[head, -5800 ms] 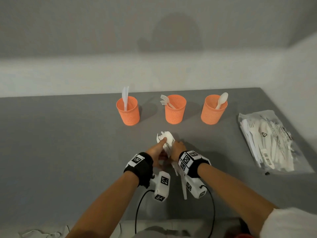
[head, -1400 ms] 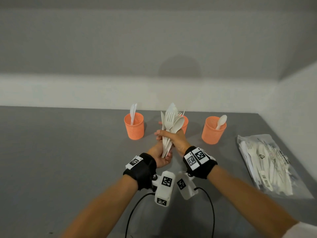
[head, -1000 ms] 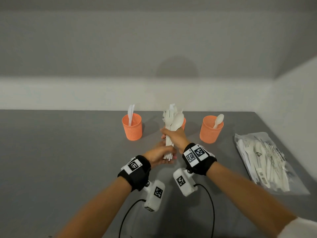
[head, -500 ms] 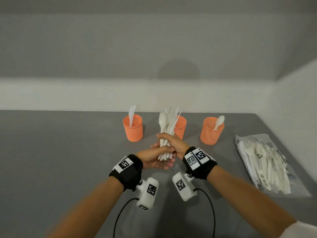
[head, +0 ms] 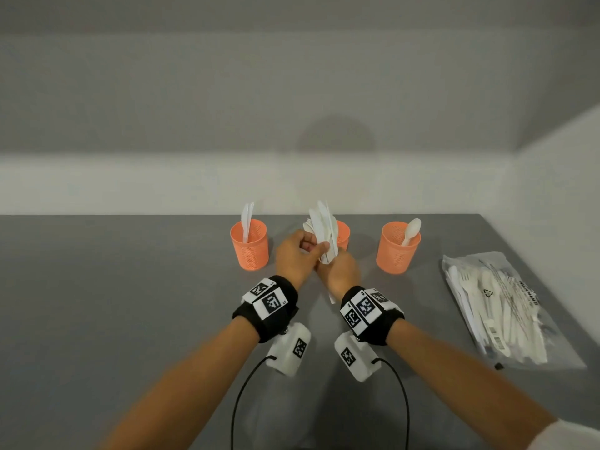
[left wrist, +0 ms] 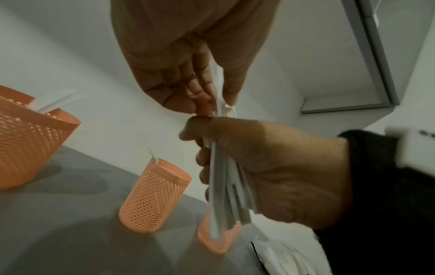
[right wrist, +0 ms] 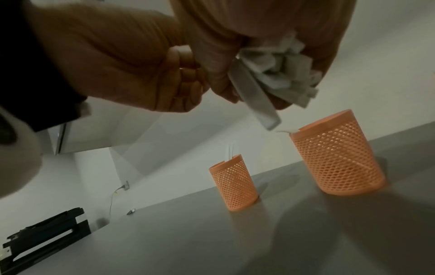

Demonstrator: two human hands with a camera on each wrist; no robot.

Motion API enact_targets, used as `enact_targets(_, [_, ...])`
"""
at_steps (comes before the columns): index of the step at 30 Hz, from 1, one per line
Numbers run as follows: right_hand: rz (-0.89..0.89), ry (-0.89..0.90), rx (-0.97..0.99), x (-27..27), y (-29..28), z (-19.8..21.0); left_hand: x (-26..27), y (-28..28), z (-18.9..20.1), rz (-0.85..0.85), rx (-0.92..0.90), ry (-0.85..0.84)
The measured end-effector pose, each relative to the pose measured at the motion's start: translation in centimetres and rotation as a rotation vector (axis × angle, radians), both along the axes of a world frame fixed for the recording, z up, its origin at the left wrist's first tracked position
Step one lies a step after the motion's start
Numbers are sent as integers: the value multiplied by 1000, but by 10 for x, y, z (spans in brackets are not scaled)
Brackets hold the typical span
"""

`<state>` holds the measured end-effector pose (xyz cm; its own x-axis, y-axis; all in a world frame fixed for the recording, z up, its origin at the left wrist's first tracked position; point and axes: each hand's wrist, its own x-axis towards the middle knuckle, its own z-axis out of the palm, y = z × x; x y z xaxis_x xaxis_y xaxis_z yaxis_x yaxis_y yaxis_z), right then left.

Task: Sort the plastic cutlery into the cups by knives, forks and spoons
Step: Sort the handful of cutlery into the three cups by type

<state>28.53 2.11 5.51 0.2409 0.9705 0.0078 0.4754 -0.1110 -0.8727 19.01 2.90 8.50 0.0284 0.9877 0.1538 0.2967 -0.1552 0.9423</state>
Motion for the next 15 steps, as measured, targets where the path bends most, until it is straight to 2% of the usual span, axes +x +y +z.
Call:
enact_targets(3, [40, 89, 9, -1, -2, -4, -2, 5, 3, 35, 19, 2])
enact_targets(6, [38, 156, -29, 6, -3, -11, -8, 8, 22, 74, 26, -237])
enact_targets(8, [35, 95, -49, 8, -3, -21, -17, 17, 35, 158, 49, -402])
enact_targets(9, [26, 41, -62, 9, -2, -26, -21, 22, 40, 205, 75, -410])
enact_targets(11, [-6, -68, -70, 8, -2, -29, -25, 28, 45, 231, 122, -263])
enact_targets(13, [-40, -154, -46, 6, -5, -22, -19, 21, 42, 142, 136, -58])
enact_targets(15, [-39, -217, -13, 3, -6, -14, -11, 13, 32, 84, 106, 26])
